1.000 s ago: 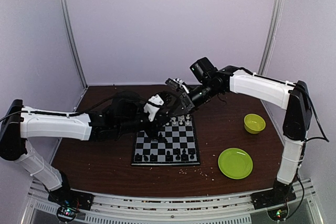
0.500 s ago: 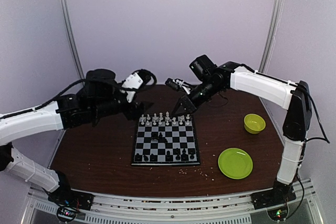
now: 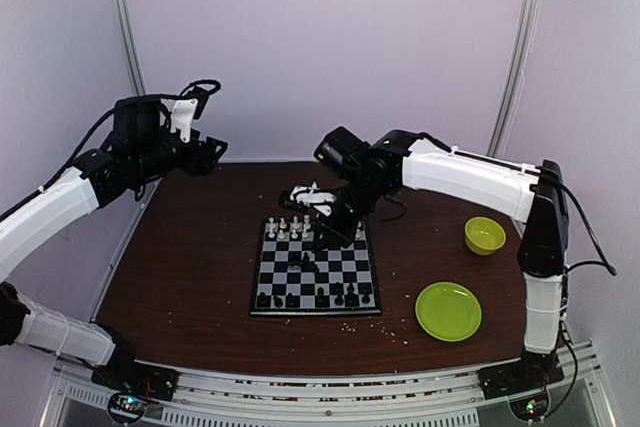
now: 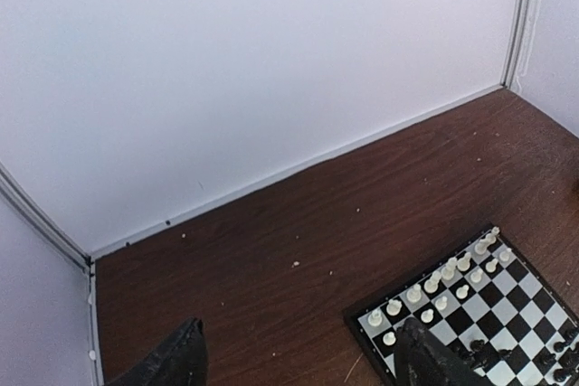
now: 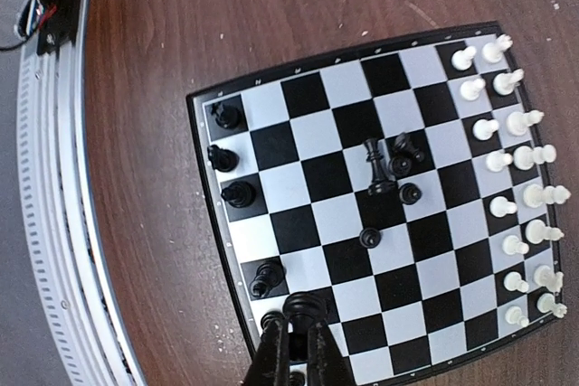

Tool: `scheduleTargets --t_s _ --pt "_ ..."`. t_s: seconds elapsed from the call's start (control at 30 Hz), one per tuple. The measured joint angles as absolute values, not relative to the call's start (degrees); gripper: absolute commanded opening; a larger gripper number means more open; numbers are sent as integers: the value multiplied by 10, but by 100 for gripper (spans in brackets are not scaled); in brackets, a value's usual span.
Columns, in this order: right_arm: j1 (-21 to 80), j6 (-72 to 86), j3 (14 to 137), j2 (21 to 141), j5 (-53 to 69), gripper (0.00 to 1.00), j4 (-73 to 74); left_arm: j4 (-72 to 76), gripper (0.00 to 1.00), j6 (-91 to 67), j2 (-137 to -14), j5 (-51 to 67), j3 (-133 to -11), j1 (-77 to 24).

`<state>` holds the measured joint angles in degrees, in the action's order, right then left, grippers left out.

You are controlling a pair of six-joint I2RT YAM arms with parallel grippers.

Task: Set up the chess pieces on the board
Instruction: Place the pawn at d7.

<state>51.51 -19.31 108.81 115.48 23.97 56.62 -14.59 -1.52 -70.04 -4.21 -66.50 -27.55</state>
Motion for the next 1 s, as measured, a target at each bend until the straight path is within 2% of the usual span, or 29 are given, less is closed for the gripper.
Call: scheduleTargets --t_s 0.37,1.0 --pt "559 -228 1123 1254 154 4 609 -161 71 -27 -631 -30 -645 -255" --pt "569 -241 1131 1296 117 4 634 -159 70 -26 -622 -25 -640 -255"
